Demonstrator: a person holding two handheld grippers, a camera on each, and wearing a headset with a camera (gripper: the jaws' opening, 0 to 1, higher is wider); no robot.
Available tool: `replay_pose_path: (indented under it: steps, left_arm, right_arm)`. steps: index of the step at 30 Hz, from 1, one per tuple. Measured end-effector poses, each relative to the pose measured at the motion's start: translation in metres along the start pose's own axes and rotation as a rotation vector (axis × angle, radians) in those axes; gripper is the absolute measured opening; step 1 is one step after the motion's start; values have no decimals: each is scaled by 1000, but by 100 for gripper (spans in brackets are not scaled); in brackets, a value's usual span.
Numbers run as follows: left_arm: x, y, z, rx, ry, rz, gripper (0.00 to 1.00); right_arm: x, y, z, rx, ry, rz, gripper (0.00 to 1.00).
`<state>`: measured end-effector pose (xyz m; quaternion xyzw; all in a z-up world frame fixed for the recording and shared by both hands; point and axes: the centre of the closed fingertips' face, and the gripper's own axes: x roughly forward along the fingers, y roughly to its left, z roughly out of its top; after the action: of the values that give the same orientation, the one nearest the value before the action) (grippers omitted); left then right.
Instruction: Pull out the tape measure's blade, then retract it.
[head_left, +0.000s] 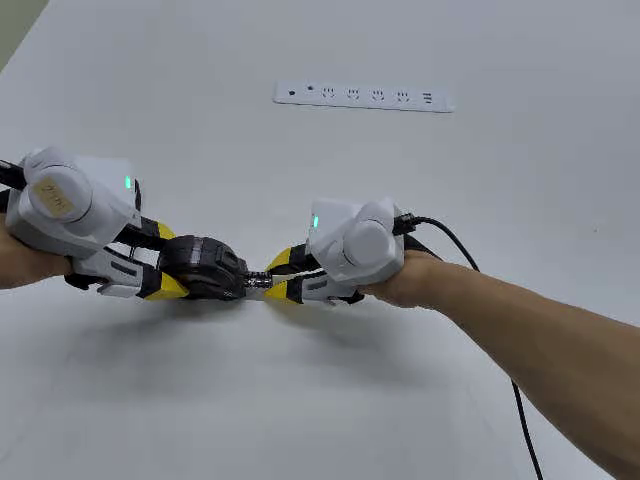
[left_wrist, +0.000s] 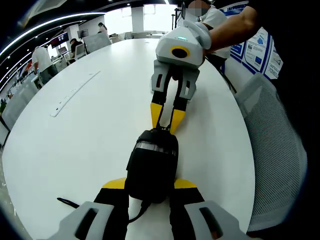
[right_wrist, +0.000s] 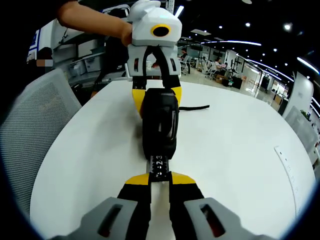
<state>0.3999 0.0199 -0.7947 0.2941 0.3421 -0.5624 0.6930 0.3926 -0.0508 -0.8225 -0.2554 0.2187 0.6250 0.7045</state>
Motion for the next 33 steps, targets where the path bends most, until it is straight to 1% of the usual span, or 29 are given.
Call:
replay_pose_path:
  steps: [17,33]
  left_arm:
    - [0,-1,0,-1,0,0,28]
    - [0,0,0,-5,-3,1,28]
  right_arm:
    - [-10,2,-7,-6,9,-2,11]
    - [-19,0,-14,-11,15,0,11]
